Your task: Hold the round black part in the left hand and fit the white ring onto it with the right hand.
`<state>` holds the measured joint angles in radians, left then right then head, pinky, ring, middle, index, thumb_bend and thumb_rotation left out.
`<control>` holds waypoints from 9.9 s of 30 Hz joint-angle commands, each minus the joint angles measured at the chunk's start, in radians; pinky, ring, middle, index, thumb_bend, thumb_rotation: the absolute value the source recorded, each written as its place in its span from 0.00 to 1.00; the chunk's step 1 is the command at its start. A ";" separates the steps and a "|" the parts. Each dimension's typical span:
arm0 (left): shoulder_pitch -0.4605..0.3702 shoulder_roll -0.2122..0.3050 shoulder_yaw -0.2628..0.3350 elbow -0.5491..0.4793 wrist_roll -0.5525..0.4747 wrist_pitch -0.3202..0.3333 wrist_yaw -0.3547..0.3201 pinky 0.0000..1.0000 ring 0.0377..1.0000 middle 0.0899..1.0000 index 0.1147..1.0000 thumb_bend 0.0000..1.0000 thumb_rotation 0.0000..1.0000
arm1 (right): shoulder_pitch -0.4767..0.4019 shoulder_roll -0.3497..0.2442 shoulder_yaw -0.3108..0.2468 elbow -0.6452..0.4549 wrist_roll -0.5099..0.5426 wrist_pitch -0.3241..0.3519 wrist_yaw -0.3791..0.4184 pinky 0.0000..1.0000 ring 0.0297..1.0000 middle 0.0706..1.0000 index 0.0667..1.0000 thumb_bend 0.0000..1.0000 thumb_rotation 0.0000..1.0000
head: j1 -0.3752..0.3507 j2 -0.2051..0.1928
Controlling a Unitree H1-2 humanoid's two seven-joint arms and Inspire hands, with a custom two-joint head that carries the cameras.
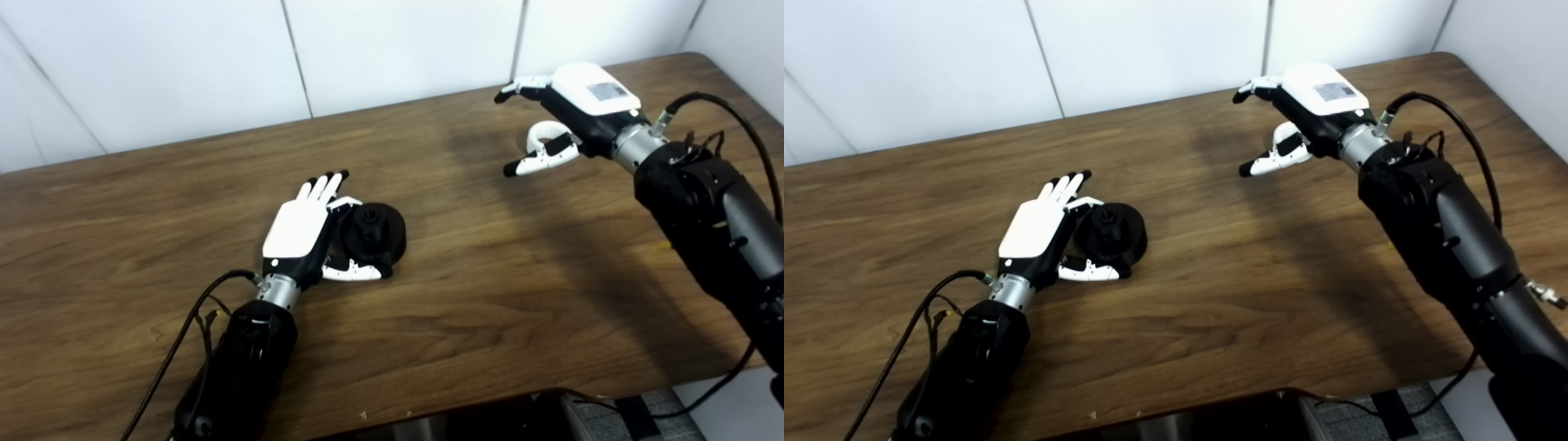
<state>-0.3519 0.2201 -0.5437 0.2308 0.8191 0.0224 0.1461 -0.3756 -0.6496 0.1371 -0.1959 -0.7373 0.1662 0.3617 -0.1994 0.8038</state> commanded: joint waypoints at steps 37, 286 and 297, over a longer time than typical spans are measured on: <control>0.040 0.037 -0.016 0.046 0.040 -0.017 -0.046 1.00 1.00 1.00 0.63 1.00 0.45 | -0.209 -0.033 0.085 0.352 -0.134 -0.021 -0.032 0.82 0.87 0.84 0.80 0.82 0.29 | 0.012 0.000; 0.024 -0.005 -0.042 0.027 0.065 0.038 -0.066 1.00 1.00 1.00 0.62 1.00 0.46 | -0.154 0.291 0.186 -0.073 -0.098 -0.236 0.040 0.82 0.64 0.44 0.45 0.53 0.01 | 0.211 0.054; 0.024 -0.011 -0.040 0.032 0.060 0.035 -0.056 1.00 1.00 1.00 0.62 1.00 0.44 | -0.156 0.331 0.213 -0.048 -0.130 -0.228 0.053 0.82 0.64 0.42 0.49 0.53 0.01 | 0.216 0.055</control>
<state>-0.3424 0.2140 -0.5451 0.2199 0.8244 0.0312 0.1460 -0.4824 -0.3263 0.3571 -0.2311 -0.8688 -0.0541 0.4281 0.0153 0.8575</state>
